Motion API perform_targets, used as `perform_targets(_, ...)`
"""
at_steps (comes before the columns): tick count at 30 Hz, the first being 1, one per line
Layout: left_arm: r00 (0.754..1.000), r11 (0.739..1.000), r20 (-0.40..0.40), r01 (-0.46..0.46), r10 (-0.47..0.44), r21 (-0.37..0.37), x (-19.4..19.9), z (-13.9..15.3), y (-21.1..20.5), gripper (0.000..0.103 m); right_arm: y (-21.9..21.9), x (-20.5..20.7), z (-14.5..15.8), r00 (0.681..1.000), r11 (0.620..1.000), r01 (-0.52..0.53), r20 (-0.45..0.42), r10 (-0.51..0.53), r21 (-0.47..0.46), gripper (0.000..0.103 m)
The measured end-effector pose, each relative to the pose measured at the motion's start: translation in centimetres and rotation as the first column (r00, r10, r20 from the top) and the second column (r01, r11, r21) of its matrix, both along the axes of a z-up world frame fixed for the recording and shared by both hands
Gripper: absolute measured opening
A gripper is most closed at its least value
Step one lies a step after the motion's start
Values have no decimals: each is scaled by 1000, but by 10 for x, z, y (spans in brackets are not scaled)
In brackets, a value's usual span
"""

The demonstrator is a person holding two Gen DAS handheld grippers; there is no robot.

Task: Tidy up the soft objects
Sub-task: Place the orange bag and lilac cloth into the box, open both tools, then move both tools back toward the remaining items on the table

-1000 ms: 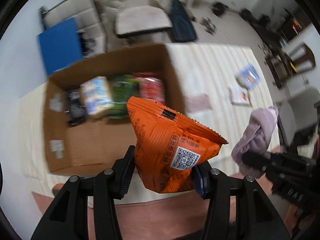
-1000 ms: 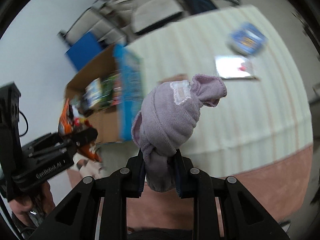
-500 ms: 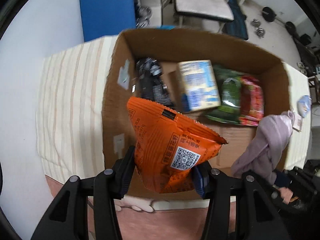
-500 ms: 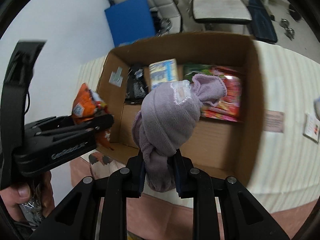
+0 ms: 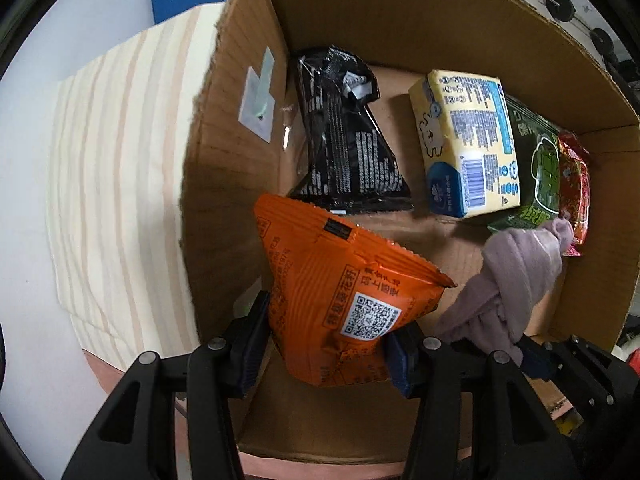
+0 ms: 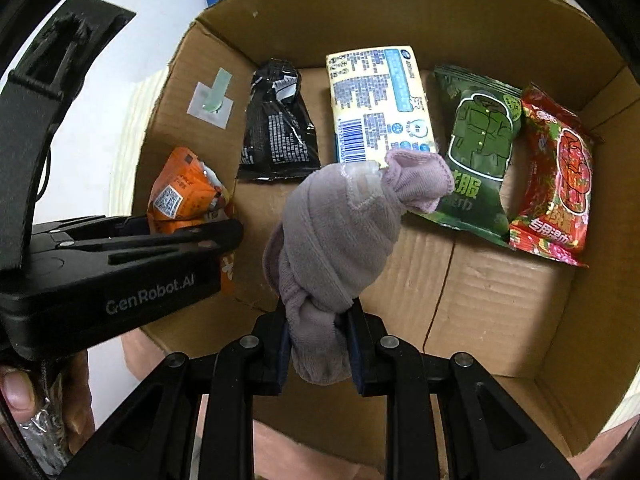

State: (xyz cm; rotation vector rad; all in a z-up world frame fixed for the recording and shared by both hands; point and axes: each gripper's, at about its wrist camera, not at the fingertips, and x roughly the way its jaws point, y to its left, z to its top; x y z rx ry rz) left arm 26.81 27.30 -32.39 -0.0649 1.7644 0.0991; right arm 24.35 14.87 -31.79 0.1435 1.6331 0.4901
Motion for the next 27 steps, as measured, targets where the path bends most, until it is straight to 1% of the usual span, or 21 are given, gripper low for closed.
perform_targets(1, 1000, 1000, -10, -2, 2, 0, -1, 0, 1, 49, 1, 0, -1, 1000, 1000, -2, -3, 2, 1, 30)
perform_targets(2, 1000, 1000, -16, -9, 9, 0, -2, 0, 2, 50, 1, 0, -1, 1000, 1000, -4, -7, 4, 2, 30)
perform_targets(3, 1000, 1000, -16, -14, 14, -1, -3, 1, 3, 50, 2, 1, -1, 1000, 1000, -9, -12, 9, 9, 33)
perform_targets(5, 999, 999, -11, -38, 37, -15, -6, 7, 7, 52, 5, 3, -2, 1000, 1000, -12, -19, 12, 11, 44)
perform_targets(6, 999, 999, -9, -40, 39, -15, -7, 8, 9, 53, 3, 3, 1, 1000, 1000, -11, -9, 11, 5, 56)
perform_targets(7, 999, 999, -1, -39, 39, -15, -9, 12, 11, 58, 1, 3, 5, 1000, 1000, -12, 1, 12, 1, 70)
perform_targets(8, 999, 999, 10, -42, 42, -24, -12, 16, 12, 59, -2, 2, 8, 1000, 1000, -14, 10, 14, -6, 77)
perform_targets(9, 999, 998, 13, -47, 47, -32, -13, 19, 12, 64, -5, 2, 11, 1000, 1000, -15, 18, 16, -16, 83)
perform_targets(11, 998, 998, 32, -54, 55, -41, -18, 27, 12, 72, -12, 1, 17, 999, 999, -13, 30, 14, -41, 83)
perform_targets(12, 998, 998, 42, -51, 53, -39, -20, 33, 10, 84, -16, 1, 19, 999, 998, -13, 30, 15, -58, 85)
perform_targets(13, 997, 998, 56, -47, 49, -37, -24, 39, 9, 92, -20, 0, 21, 999, 997, -14, 36, 17, -80, 93)
perform_targets(15, 996, 999, 81, -42, 44, -31, -32, 48, 6, 92, -26, -1, 29, 997, 990, -12, 70, 21, -137, 103)
perform_targets(18, 992, 999, 122, -40, 41, -3, -35, 59, 0, 93, -35, -5, 43, 990, 967, -9, 132, 44, -253, 103)
perform_targets(21, 985, 999, 170, -40, 37, 18, -49, 71, -6, 93, -45, -12, 53, 986, 954, 4, 160, 46, -300, 103)
perform_targets(24, 977, 999, 210, -40, 34, 27, -59, 84, -16, 93, -52, -21, 63, 983, 952, 23, 178, 33, -305, 103)
perform_targets(27, 969, 999, 245, -38, 30, 29, -68, 92, -22, 93, -57, -30, 73, 980, 956, 39, 200, 21, -292, 103)
